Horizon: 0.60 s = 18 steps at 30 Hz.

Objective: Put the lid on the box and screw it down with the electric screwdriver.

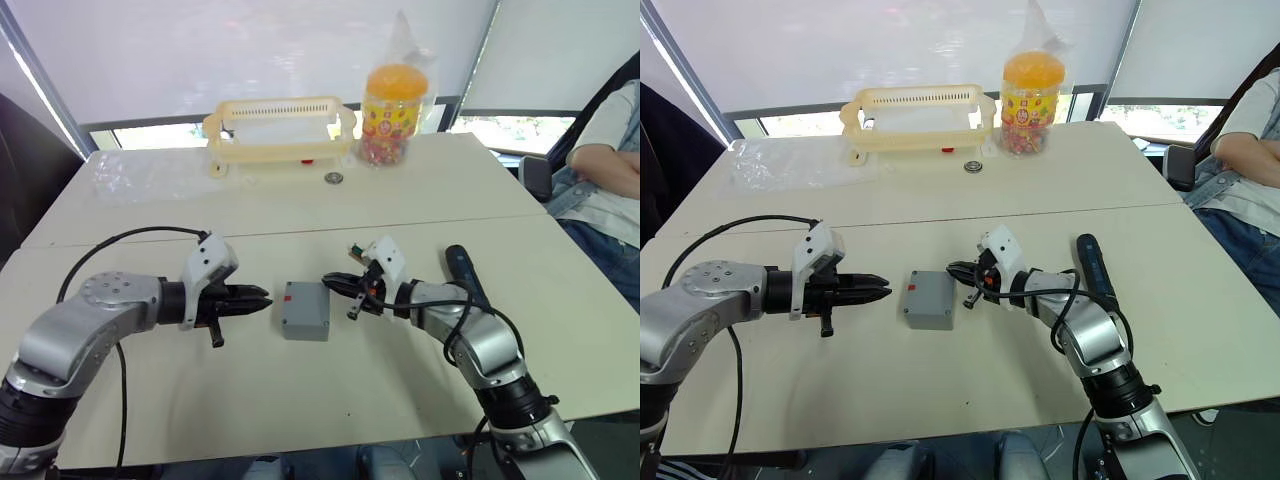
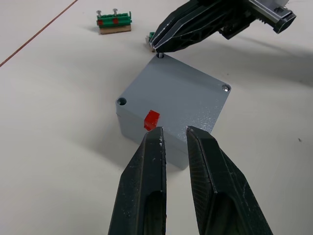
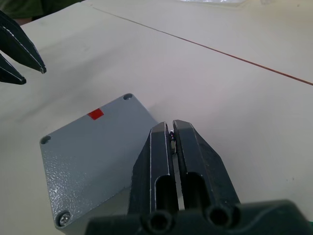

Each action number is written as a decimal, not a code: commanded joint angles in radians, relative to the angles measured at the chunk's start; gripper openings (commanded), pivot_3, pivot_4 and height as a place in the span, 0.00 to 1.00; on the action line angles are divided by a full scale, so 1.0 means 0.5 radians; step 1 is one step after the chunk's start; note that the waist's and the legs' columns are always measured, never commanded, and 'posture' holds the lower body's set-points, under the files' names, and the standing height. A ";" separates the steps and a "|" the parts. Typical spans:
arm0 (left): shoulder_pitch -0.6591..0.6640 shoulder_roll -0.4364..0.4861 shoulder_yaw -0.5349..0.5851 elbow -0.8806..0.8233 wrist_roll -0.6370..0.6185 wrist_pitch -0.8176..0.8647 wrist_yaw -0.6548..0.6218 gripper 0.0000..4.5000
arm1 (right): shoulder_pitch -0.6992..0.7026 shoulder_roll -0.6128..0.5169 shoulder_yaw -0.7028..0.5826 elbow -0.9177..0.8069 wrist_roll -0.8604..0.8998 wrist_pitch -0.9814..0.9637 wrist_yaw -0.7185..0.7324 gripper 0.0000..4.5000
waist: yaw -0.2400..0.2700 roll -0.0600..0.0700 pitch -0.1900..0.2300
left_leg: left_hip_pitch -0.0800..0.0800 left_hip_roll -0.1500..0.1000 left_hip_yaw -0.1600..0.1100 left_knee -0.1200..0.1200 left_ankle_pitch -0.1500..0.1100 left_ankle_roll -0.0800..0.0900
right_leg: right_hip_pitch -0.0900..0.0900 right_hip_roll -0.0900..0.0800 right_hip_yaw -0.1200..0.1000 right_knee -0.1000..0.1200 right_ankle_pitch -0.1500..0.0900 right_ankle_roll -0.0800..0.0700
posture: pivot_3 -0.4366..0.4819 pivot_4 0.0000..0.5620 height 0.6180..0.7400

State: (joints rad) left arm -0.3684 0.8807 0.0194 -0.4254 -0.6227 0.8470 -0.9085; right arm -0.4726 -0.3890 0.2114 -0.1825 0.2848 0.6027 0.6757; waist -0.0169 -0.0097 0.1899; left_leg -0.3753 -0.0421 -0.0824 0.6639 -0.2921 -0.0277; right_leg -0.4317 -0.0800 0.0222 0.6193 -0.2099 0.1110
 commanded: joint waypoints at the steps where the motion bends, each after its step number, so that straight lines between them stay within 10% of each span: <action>1: -0.025 0.003 0.051 -0.031 -0.012 -0.011 0.013 0.16 | 0.006 0.010 -0.005 -0.003 -0.011 -0.052 0.014 0.02 | 0.000 0.000 0.000 | 0.000 0.000 0.000 0.000 0.000 0.000 | 0.000 0.000 0.000 0.000 0.000 0.000 | 0.48 0.27 1.00; 6: -0.019 -0.003 0.054 -0.057 -0.024 -0.001 0.033 0.16 | 0.012 0.012 -0.002 -0.002 -0.016 -0.062 0.025 0.02 | 0.000 0.000 0.000 | 0.000 0.000 0.000 0.000 0.000 0.000 | 0.000 0.000 0.000 0.000 0.000 0.000 | 0.48 0.27 1.00; 15: -0.062 -0.006 0.046 -0.022 -0.044 -0.003 0.014 0.16 | -0.065 0.028 -0.102 -0.166 0.107 0.048 0.021 0.99 | 0.001 0.000 0.000 | 0.000 0.000 -0.001 0.000 0.000 0.000 | 0.000 0.000 0.000 0.000 0.000 0.000 | 0.48 0.27 1.00; 18: -0.111 0.001 0.040 0.032 -0.049 -0.017 -0.032 0.16 | -0.119 -0.012 -0.229 -0.302 0.250 0.192 0.028 0.99 | 0.004 0.000 0.000 | 0.000 0.000 -0.001 0.000 0.000 0.000 | 0.000 0.000 0.000 0.000 0.000 0.000 | 0.48 0.27 1.00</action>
State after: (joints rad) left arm -0.4075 0.8723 0.0188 -0.4125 -0.6411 0.8467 -0.9131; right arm -0.4988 -0.3849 0.1526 -0.2582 0.3632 0.6796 0.6869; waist -0.0151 -0.0096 0.1899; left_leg -0.3754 -0.0421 -0.0832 0.6639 -0.2921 -0.0276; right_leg -0.4317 -0.0801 0.0223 0.6192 -0.2100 0.1110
